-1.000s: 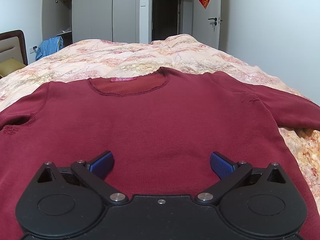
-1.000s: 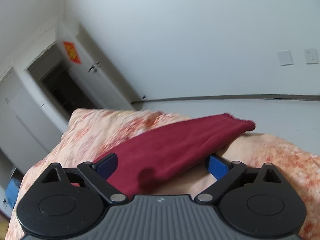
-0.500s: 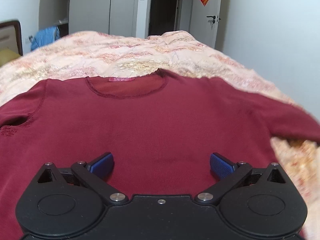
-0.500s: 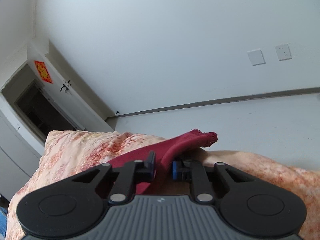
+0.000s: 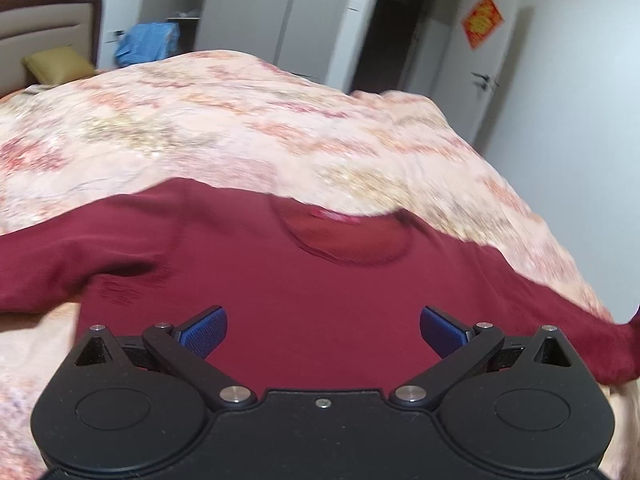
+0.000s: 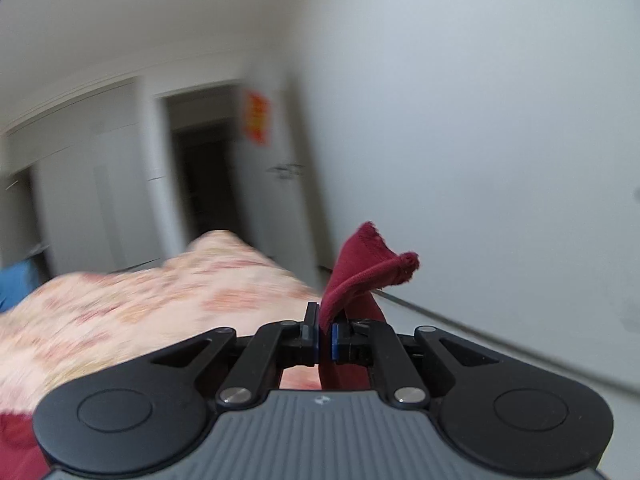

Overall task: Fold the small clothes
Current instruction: 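Grasp the sleeve cuff with the right gripper and lift it, then lay the held sleeve across the sweater body and open the right gripper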

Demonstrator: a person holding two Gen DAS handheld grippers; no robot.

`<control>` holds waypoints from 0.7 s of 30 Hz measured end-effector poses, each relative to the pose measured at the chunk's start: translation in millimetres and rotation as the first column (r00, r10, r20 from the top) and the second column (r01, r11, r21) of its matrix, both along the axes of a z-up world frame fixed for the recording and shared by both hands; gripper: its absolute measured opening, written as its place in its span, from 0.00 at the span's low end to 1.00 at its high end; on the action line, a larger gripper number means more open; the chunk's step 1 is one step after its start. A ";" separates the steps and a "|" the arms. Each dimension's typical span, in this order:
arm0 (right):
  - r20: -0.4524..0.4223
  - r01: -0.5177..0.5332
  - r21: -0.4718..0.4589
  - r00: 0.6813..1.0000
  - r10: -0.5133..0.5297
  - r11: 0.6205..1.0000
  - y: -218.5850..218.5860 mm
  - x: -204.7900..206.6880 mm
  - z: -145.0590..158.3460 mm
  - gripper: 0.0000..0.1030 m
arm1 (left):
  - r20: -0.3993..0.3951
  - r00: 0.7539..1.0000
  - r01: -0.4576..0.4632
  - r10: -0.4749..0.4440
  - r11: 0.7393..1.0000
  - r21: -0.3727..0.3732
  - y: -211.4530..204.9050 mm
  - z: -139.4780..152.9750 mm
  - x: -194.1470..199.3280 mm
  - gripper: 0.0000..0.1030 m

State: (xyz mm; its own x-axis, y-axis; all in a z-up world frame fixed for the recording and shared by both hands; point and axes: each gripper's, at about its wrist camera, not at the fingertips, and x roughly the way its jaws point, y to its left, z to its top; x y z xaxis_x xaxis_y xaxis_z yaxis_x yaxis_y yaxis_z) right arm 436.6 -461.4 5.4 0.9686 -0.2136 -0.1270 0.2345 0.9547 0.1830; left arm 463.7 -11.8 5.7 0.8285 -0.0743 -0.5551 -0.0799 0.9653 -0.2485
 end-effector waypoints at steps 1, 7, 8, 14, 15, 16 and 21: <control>0.006 -0.044 -0.030 0.999 0.044 0.999 17.3 5.8 6.5 0.06 | 0.002 1.000 -0.017 0.017 1.000 -0.003 6.6 1.9 -0.5 0.99; 0.017 -0.297 -0.164 0.953 0.304 0.941 131.4 33.4 30.8 0.06 | 0.041 0.993 -0.111 0.111 0.994 -0.010 48.7 15.4 -9.0 0.99; 0.011 -0.338 -0.182 0.938 0.345 0.924 151.4 36.6 31.5 0.06 | 0.046 0.991 -0.128 0.128 0.992 -0.013 56.4 17.1 -10.9 0.99; -0.102 -0.523 -0.227 0.852 0.514 0.822 253.5 50.9 21.7 0.06 | 0.056 0.974 -0.217 0.219 0.975 -0.041 99.9 16.4 -21.3 0.99; -0.177 -0.582 -0.252 0.813 0.555 0.773 291.5 50.3 9.4 0.06 | 0.049 0.972 -0.228 0.230 0.973 -0.043 106.2 14.4 -22.2 0.99; -0.217 -0.607 -0.274 0.795 0.567 0.746 310.9 48.4 0.6 0.06 | 0.042 0.970 -0.238 0.240 0.970 -0.043 110.6 11.4 -23.6 0.99; -0.380 -0.684 -0.349 0.728 0.570 0.641 369.1 33.2 -34.2 0.06 | 0.014 0.963 -0.268 0.269 0.963 -0.042 125.8 -3.3 -26.5 0.99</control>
State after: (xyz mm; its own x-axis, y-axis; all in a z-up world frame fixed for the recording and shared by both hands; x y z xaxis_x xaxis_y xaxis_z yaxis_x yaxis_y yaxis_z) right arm 469.8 -92.3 -28.9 0.8460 0.3503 -0.4019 -0.4738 0.8397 -0.2654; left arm 437.2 114.1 2.4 0.8315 0.1306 -0.5400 -0.3294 0.8987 -0.2897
